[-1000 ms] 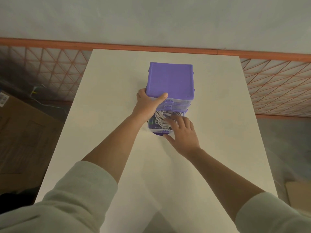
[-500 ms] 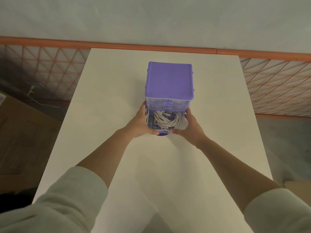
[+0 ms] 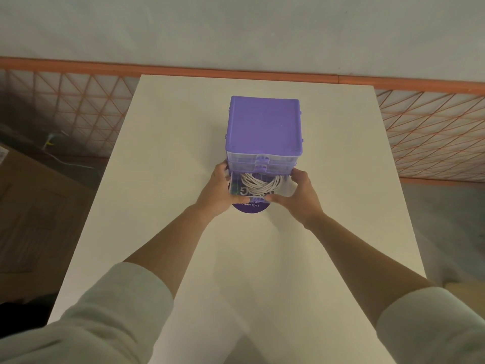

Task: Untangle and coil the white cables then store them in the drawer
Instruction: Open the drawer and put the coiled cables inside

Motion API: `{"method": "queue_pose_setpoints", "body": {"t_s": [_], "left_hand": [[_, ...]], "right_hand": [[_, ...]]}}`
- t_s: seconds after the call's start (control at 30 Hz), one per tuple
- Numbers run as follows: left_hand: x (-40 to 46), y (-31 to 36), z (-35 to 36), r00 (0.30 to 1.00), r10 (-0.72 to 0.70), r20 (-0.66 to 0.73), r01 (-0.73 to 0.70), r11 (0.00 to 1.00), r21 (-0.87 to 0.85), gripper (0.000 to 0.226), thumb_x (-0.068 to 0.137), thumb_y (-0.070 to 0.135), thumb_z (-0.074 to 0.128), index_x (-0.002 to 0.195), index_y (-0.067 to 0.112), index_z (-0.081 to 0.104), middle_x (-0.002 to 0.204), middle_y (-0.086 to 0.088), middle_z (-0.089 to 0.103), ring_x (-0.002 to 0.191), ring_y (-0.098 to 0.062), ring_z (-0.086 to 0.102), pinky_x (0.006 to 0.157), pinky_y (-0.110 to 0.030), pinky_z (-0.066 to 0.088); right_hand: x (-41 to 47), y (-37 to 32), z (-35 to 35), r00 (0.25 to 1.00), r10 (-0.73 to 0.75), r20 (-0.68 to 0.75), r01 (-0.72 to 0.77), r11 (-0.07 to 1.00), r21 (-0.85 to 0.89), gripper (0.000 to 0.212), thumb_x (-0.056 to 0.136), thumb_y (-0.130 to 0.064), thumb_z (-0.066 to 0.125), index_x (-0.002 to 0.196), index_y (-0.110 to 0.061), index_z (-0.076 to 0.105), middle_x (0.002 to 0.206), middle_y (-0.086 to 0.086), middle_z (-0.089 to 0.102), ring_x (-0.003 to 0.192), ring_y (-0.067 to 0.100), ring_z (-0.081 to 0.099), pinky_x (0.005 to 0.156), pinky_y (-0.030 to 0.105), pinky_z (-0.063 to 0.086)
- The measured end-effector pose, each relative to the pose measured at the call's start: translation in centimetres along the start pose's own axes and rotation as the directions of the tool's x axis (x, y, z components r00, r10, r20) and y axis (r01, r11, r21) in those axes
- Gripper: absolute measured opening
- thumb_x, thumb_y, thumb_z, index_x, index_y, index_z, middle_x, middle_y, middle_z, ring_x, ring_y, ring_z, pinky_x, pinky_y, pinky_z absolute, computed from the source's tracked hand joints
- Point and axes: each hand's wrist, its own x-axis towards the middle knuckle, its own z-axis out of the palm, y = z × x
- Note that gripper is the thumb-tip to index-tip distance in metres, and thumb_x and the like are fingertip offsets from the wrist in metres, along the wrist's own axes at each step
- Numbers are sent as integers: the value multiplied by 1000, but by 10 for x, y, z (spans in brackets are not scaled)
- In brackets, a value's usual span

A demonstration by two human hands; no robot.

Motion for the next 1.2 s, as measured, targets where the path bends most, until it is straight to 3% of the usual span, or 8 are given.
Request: {"method": "queue_pose_setpoints", "body": {"t_s": [0.13, 0.23, 0.4, 0.5, 0.67, 0.8, 1.0, 1.2], "left_hand": [[1, 1, 2, 997, -29, -75, 33, 998, 55, 93, 70, 22, 87, 142, 14, 30, 142, 3, 43, 113, -4, 46, 65, -4, 41], [4, 0, 4, 992, -21, -126, 33, 995, 98, 88, 70, 30, 87, 138, 15, 34, 140, 1, 47, 111, -9, 53, 65, -11, 44], [9, 0, 8, 972, -33, -231, 69, 987, 146, 78, 71, 38, 86, 128, 15, 39, 128, 2, 55, 103, -16, 62, 71, -30, 54], [8, 1, 10, 968, -30, -247, 66, 988, 140, 77, 72, 39, 85, 130, 15, 39, 126, 4, 57, 93, -9, 58, 65, -23, 51], [7, -1, 9, 975, 9, -223, 30, 985, 172, 74, 77, 30, 83, 132, 13, 37, 125, 6, 60, 94, -7, 55, 71, -29, 54], [11, 2, 9, 964, 2, -265, 52, 980, 194, 64, 79, 31, 80, 125, 13, 40, 121, 3, 62, 91, -14, 62, 71, -35, 58], [17, -1, 7, 958, 5, -287, 67, 969, 239, 58, 78, 40, 79, 115, 20, 39, 115, 7, 63, 90, -19, 66, 72, -45, 58], [25, -1, 4, 949, -2, -316, 85, 964, 250, 50, 79, 33, 78, 109, 20, 39, 111, 3, 64, 85, -24, 67, 69, -47, 56]], "right_hand": [[2, -4, 3, 999, 23, -29, -23, 1000, 9, 80, 71, -30, 87, 135, -18, 42, 136, -4, 50, 115, 9, 50, 68, 10, 39], [3, -6, 5, 998, 40, -45, -39, 999, 9, 74, 74, -30, 85, 133, -17, 42, 134, -3, 50, 107, 6, 49, 62, 6, 36], [8, -7, 8, 995, 35, -95, -38, 999, -28, 68, 75, -40, 83, 125, -16, 43, 126, -3, 53, 103, 10, 54, 67, 14, 42], [9, -4, 6, 996, 13, -85, -19, 998, -65, 74, 71, -47, 84, 127, -20, 43, 126, -9, 53, 109, 9, 56, 78, 25, 50], [11, 5, 0, 998, -37, -58, 30, 992, -121, 59, 83, -26, 76, 129, -17, 41, 133, -6, 54, 120, 13, 53, 84, 28, 45], [14, 1, 3, 994, -33, -105, 21, 993, -117, 50, 87, -23, 72, 126, -16, 42, 129, -6, 56, 117, 15, 56, 80, 28, 45], [20, -7, 0, 996, -1, -90, -8, 995, -94, 71, 85, -35, 74, 144, -29, 35, 126, -12, 53, 107, 9, 56, 62, 17, 42], [26, -14, 2, 991, 52, -126, -70, 988, -139, 59, 88, -33, 70, 136, -26, 37, 121, -8, 55, 100, 14, 58, 54, 25, 43]]}}
